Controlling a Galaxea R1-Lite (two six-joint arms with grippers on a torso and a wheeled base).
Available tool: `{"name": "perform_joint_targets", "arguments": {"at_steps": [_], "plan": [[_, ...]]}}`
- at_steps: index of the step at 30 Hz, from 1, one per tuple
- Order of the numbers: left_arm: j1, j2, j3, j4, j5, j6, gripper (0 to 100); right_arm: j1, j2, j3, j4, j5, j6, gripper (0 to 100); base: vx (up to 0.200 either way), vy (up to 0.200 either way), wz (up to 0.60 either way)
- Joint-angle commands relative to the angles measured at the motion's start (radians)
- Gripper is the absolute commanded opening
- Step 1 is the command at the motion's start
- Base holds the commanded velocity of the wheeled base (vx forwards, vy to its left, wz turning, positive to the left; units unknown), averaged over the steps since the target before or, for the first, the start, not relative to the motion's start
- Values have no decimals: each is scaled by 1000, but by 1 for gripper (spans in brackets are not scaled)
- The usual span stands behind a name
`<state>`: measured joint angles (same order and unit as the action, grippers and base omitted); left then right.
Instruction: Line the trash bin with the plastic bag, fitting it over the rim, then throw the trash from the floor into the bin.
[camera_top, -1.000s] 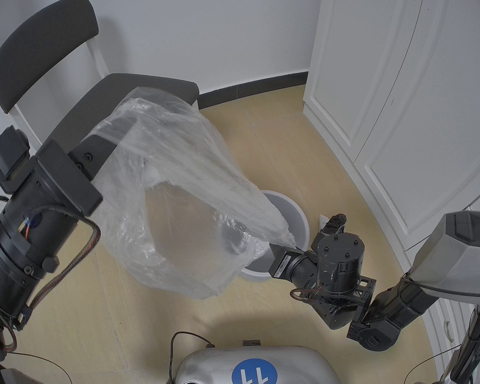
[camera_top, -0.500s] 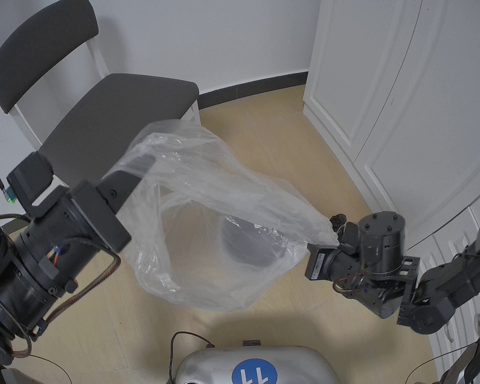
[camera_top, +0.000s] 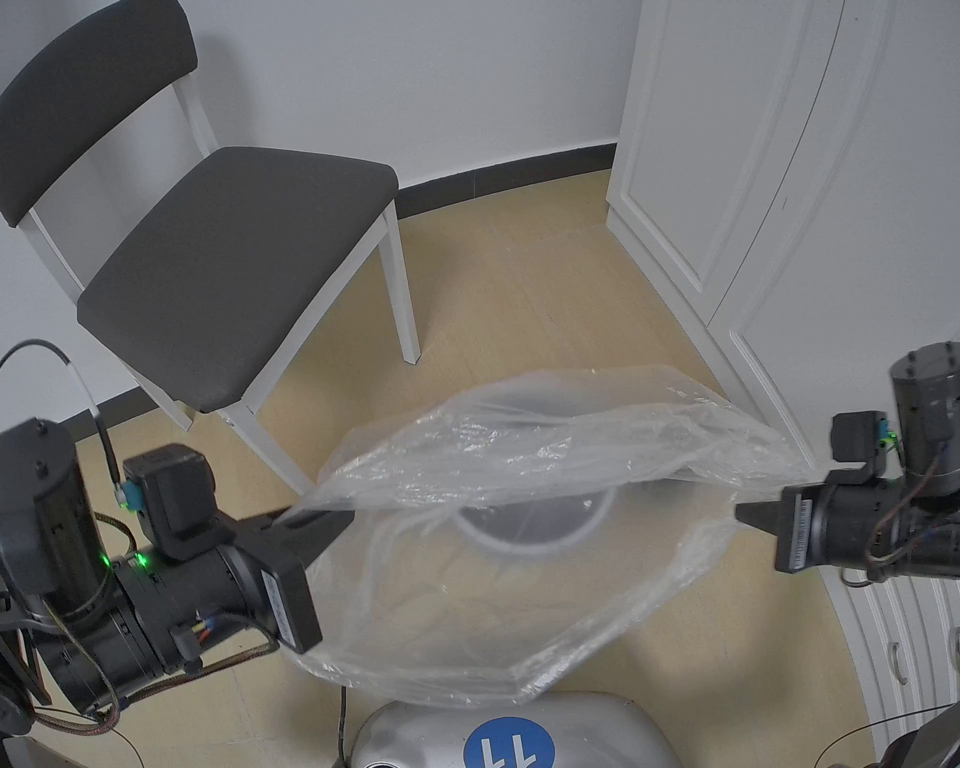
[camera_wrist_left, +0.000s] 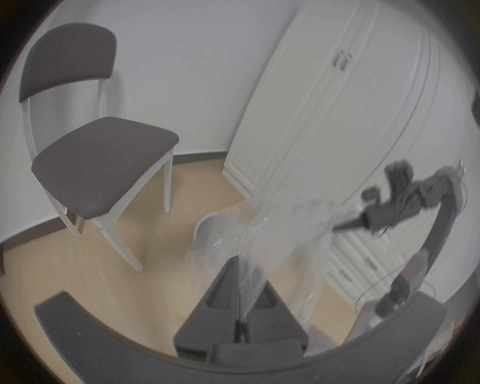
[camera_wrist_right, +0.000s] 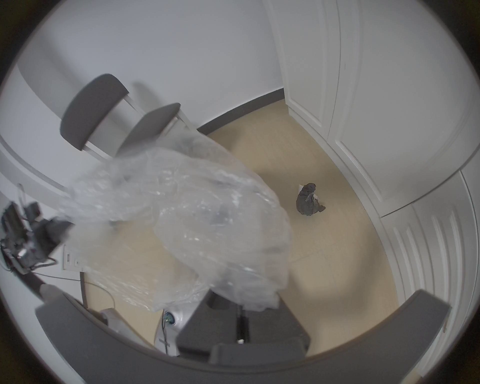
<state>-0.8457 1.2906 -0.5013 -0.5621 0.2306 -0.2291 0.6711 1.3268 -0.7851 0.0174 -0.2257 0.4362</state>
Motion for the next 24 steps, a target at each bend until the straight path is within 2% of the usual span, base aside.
{"name": "perform_joint_targets", "arguments": {"at_steps": [1, 5, 10, 15, 19, 21, 24], "plan": [[8, -4, 38, 45, 1, 73, 0, -51, -176, 50, 42, 31, -40, 0, 0, 0, 0], [24, 3, 58, 31, 7, 133, 0, -107, -184, 49, 41, 43, -122, 0, 0, 0, 0], [36, -5, 52, 28, 9, 134, 0, -105, -201, 63, 47, 42, -197, 0, 0, 0, 0], [62, -11, 49, 28, 44, 140, 0, -107, -204, 87, 53, 34, -255, 0, 0, 0, 0], [99, -13, 52, 28, 52, 169, 0, -111, -225, 115, 61, 32, -312, 0, 0, 0, 0], [152, -21, 73, 30, 52, 234, 0, -133, -255, 150, 61, 32, -390, 0, 0, 0, 0], [205, -39, 101, 27, 41, 292, 0, -154, -278, 181, 61, 37, -456, 0, 0, 0, 0]]}}
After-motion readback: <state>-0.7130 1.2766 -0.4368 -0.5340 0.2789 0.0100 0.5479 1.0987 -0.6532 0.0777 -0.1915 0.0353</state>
